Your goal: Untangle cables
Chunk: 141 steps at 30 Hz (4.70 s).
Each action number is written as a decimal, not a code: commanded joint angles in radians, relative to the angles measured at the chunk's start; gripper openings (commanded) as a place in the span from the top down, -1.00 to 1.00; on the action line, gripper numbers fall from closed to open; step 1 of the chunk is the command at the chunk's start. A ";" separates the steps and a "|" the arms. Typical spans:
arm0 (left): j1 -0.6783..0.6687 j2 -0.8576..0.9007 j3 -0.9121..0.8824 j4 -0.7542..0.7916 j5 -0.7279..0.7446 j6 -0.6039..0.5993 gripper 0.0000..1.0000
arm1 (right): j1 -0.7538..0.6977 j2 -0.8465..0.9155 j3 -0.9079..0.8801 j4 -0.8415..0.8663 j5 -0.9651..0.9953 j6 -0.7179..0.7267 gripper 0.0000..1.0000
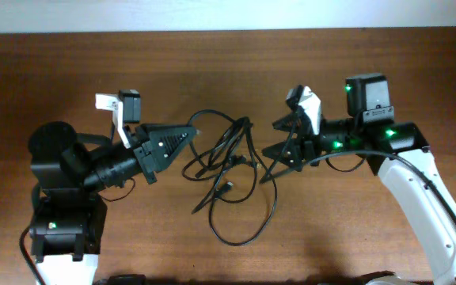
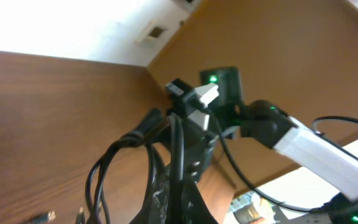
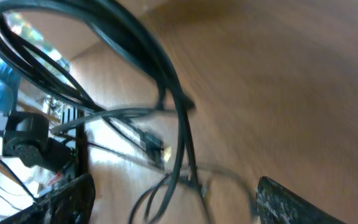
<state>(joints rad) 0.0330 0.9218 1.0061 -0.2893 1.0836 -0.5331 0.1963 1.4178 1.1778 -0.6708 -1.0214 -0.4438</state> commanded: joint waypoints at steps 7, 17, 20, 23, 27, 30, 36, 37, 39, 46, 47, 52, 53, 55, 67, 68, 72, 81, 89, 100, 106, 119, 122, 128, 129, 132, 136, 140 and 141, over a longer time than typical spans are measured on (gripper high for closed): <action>-0.086 -0.011 0.016 0.053 -0.007 -0.013 1.00 | 0.124 -0.002 0.002 0.044 -0.095 -0.045 0.92; -0.087 -0.011 0.016 -0.134 -0.220 0.539 -0.98 | 0.066 -0.008 0.002 0.001 0.068 0.248 0.92; -0.087 -0.004 0.016 -0.174 -0.220 0.724 -0.98 | 0.068 -0.015 0.002 -0.021 0.065 0.248 0.92; -0.096 0.033 0.016 -0.186 -0.220 0.877 -0.98 | 0.108 -0.016 0.002 -0.033 0.065 0.248 0.92; -0.159 0.091 0.016 -0.204 -0.220 0.955 -0.98 | 0.192 -0.015 0.002 -0.032 0.084 0.252 0.92; -0.211 0.125 0.016 -0.203 -0.319 0.954 -0.99 | 0.245 -0.015 0.002 -0.042 0.137 0.288 0.92; -0.233 0.163 0.016 -0.219 -0.356 0.954 -0.96 | 0.334 -0.015 0.002 -0.055 0.196 0.288 0.92; -0.233 0.163 0.016 -0.222 -0.356 0.954 -0.96 | 0.340 -0.015 0.002 -0.058 0.196 0.286 0.92; -0.233 0.163 0.016 -0.225 -0.356 0.954 -0.93 | 0.341 -0.015 0.002 -0.071 0.195 0.261 0.92; -0.233 0.163 0.016 -0.388 -0.355 0.954 -0.41 | 0.341 -0.016 0.002 -0.073 0.188 0.111 0.92; -0.233 0.163 0.016 -0.393 -0.355 0.954 -0.30 | 0.341 -0.016 0.002 -0.073 0.188 0.107 0.92; -0.233 0.163 0.016 -0.394 -0.259 0.954 -0.20 | 0.341 -0.015 0.002 -0.077 0.232 0.108 0.92; -0.233 0.163 0.016 -0.394 -0.227 0.954 -0.25 | 0.341 -0.015 0.002 -0.080 0.247 0.108 0.93; -0.233 0.163 0.016 -0.395 -0.159 0.954 -0.27 | 0.340 -0.015 0.002 -0.097 0.307 0.108 0.92; -0.233 0.163 0.016 -0.414 -0.246 0.954 -0.33 | 0.340 -0.016 0.002 -0.100 0.182 0.050 0.92; -0.233 0.163 0.016 -0.415 -0.246 0.954 -0.18 | 0.340 -0.016 0.002 -0.101 0.182 0.050 0.92; -0.233 0.163 0.016 -0.415 -0.246 0.954 0.49 | 0.340 -0.016 0.002 -0.101 0.183 0.050 0.92; -0.233 0.163 0.016 -0.415 -0.242 0.954 1.00 | 0.340 -0.015 0.002 -0.100 0.188 0.051 0.47; -0.233 0.163 0.016 -0.416 -0.332 0.902 1.00 | 0.340 -0.015 0.002 -0.100 0.255 0.102 -0.24; -0.233 0.163 0.016 -0.347 -0.549 0.518 1.00 | 0.236 -0.015 0.002 0.035 0.284 0.971 -0.98; -0.238 0.163 0.016 -0.347 -0.439 0.518 1.00 | 0.261 -0.014 0.002 0.077 0.313 1.202 -0.93; -0.279 0.163 0.016 -0.113 -0.211 0.387 1.00 | 0.322 -0.014 0.002 0.012 0.523 1.271 -0.71; -0.279 0.163 0.016 -0.108 -0.239 0.388 1.00 | 0.321 -0.014 0.002 0.012 0.522 1.271 0.34; -0.279 0.163 0.016 -0.108 -0.290 0.388 1.00 | 0.320 -0.014 0.002 0.013 0.521 1.271 0.92; -0.279 0.163 0.016 -0.109 -0.326 0.386 1.00 | 0.320 -0.014 0.002 0.012 0.520 1.267 0.93; -0.269 0.163 0.016 -0.123 -0.544 0.173 1.00 | 0.312 -0.021 0.002 0.013 0.518 1.251 0.92; -0.141 0.163 0.016 -0.201 -0.558 0.163 1.00 | 0.142 -0.119 0.003 0.009 0.489 1.187 0.93; 0.018 0.163 0.016 -0.268 -0.558 0.164 1.00 | -0.102 -0.209 0.003 -0.054 0.426 1.153 0.92; 0.045 0.163 0.016 -0.275 -0.558 0.164 1.00 | -0.158 -0.217 0.003 -0.077 0.418 1.133 0.92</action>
<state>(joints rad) 0.0143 1.0939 1.0103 -0.5510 0.5488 -0.3603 0.1329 1.2247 1.1778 -0.7162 -0.5770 0.7326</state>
